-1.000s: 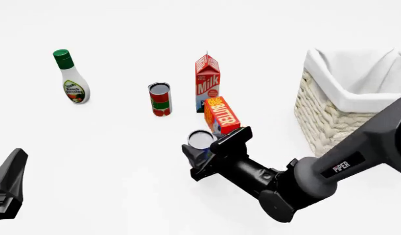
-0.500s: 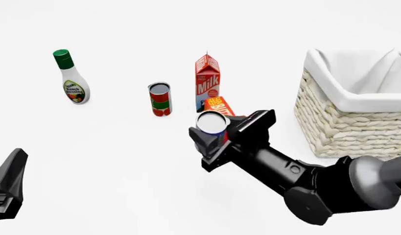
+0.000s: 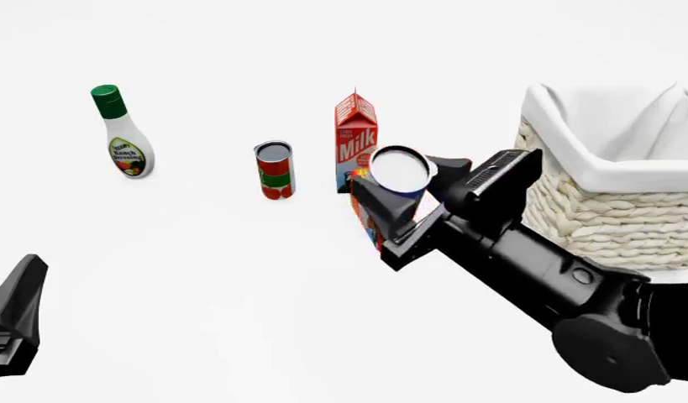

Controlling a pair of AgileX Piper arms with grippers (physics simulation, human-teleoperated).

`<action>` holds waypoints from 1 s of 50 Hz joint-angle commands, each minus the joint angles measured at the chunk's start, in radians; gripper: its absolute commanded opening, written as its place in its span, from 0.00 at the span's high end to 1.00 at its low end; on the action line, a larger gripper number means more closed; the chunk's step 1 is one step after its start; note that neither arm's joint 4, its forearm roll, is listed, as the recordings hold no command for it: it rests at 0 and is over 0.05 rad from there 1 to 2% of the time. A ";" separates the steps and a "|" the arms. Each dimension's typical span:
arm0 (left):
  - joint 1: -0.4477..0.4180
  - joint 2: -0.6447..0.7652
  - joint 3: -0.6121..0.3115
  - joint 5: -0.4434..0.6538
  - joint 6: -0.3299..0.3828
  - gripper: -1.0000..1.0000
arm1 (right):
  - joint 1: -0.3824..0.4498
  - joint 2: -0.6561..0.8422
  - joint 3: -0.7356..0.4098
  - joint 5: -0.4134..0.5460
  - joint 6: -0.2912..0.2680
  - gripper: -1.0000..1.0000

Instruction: Pick the alphabet soup and place it in the basket.

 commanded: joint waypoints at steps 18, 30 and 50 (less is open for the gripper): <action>0.000 0.000 0.000 0.000 0.000 0.00 | -0.079 -0.301 -0.030 0.202 -0.044 1.00; 0.000 0.000 0.000 0.000 0.000 0.00 | -0.125 -0.389 -0.051 0.284 -0.076 1.00; 0.000 0.000 0.000 0.000 0.000 0.00 | -0.237 -0.574 -0.084 0.443 -0.105 1.00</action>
